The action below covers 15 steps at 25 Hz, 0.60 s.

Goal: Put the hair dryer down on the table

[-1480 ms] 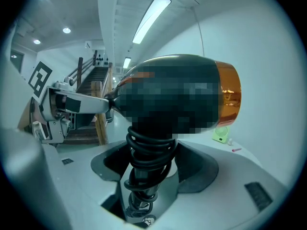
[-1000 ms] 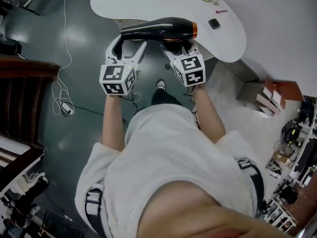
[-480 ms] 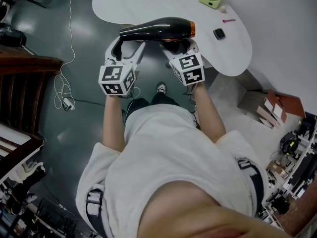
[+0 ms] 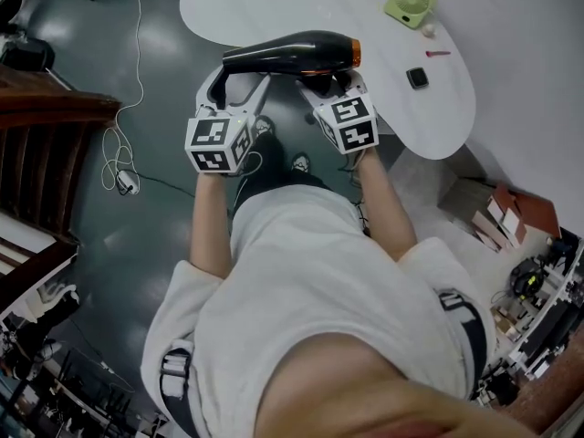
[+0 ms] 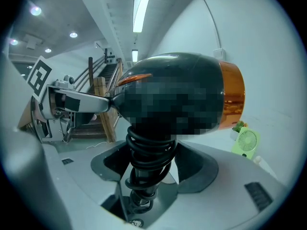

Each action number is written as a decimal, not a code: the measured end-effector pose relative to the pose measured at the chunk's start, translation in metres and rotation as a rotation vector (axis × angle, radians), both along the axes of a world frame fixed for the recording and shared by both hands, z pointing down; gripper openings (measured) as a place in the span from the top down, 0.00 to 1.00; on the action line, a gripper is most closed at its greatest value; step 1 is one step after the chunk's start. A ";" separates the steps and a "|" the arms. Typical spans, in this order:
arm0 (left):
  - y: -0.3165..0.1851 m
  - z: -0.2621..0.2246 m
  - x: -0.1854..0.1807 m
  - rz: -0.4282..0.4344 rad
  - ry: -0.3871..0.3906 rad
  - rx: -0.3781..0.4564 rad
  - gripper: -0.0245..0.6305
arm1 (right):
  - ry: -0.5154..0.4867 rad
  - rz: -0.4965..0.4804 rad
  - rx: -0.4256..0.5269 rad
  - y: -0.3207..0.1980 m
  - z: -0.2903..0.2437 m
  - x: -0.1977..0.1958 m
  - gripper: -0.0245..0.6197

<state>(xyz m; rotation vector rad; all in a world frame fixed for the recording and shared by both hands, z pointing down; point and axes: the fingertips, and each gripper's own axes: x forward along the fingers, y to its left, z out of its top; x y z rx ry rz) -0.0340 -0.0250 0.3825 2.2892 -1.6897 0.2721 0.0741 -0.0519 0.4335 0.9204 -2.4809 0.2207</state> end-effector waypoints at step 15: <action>-0.123 0.029 -0.054 0.034 0.084 -0.061 0.44 | 0.066 0.019 -0.060 -0.116 0.021 -0.049 0.53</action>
